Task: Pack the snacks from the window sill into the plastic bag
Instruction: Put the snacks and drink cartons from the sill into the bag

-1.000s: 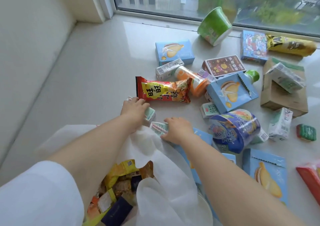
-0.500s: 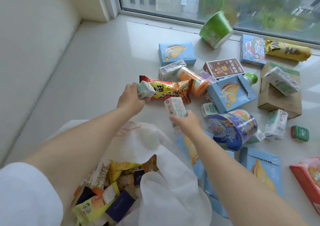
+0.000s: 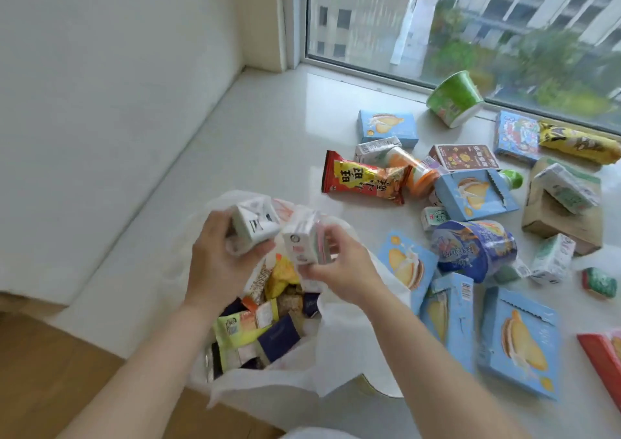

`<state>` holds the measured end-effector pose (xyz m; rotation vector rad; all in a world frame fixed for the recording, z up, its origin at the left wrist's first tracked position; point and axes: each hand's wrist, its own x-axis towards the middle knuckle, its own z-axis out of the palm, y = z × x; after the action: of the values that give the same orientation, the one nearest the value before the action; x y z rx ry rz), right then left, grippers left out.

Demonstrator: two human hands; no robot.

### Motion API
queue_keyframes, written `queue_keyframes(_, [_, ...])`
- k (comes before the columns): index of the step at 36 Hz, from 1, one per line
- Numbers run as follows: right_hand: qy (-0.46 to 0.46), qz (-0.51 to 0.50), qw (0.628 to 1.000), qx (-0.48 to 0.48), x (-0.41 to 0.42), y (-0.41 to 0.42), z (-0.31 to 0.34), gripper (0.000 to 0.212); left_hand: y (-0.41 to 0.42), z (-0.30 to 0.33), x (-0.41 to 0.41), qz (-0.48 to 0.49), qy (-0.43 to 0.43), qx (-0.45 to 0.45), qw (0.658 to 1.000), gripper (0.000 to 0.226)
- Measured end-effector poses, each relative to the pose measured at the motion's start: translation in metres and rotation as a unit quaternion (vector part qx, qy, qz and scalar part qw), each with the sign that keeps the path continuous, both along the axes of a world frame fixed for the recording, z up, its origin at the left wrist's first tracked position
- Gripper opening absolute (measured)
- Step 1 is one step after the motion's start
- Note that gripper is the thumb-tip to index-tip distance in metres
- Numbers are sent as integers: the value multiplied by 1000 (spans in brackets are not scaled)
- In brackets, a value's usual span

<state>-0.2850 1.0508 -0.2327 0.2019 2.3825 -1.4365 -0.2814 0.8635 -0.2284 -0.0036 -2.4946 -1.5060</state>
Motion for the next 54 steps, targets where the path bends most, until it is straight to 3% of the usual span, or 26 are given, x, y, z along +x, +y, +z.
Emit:
queue_keyframes(2, [23, 56, 988, 146, 10, -17, -21, 46, -19, -30, 19, -24, -25, -110, 993, 46])
queue_keyframes(5, [62, 146, 931, 329, 16, -25, -54, 37, -36, -70, 35, -64, -107, -243, 962, 52])
queue_keyframes(10, [93, 224, 852, 465, 20, -25, -89, 47, -42, -116, 44, -158, -137, -399, 893, 63])
queue_keyframes(13, [103, 229, 820, 515, 19, -22, -98, 35, -35, -130, 37, -179, -176, -427, 868, 68])
queue_keyframes(18, [77, 247, 825, 502, 18, -19, -102, 30, -20, -138, 17, -169, -210, -445, 854, 69])
queue_keyframes(22, [165, 215, 880, 391, 29, -12, -86, 40, -10, -133, 14, -168, -224, -461, 842, 69])
queue_keyframes(24, [273, 141, 893, 328, 43, -1, -75, 37, -3, -126, 19, -162, -210, -442, 857, 69])
queue_keyframes(26, [370, 54, 882, 285, 60, 16, -73, 35, 6, -115, 26, -154, -179, -407, 882, 62])
queue_keyframes(29, [407, -53, 868, 281, 84, 46, -70, 29, 27, -96, 33, -147, -130, -339, 920, 47])
queue_keyframes(35, [355, -215, 867, 275, 125, 101, -73, 31, 81, -61, 43, -128, -38, -247, 960, 29])
queue_keyframes(40, [243, -276, 880, 300, 148, 140, -72, 35, 135, -37, 71, -197, 76, -189, 959, 21])
queue_keyframes(43, [104, -264, 915, 287, 148, 154, -69, 50, 169, -33, 93, -304, 66, -236, 920, 27])
queue_keyframes(46, [-38, -226, 937, 264, 142, 163, -72, 72, 194, -41, 107, -403, -86, -347, 843, 61])
queue_keyframes(50, [-144, -208, 940, 228, 140, 170, -78, 60, 213, -60, 112, -428, -151, -474, 755, 95])
queue_keyframes(54, [-177, -221, 933, 224, 147, 186, -82, 50, 218, -75, 103, -355, -228, -505, 753, 111])
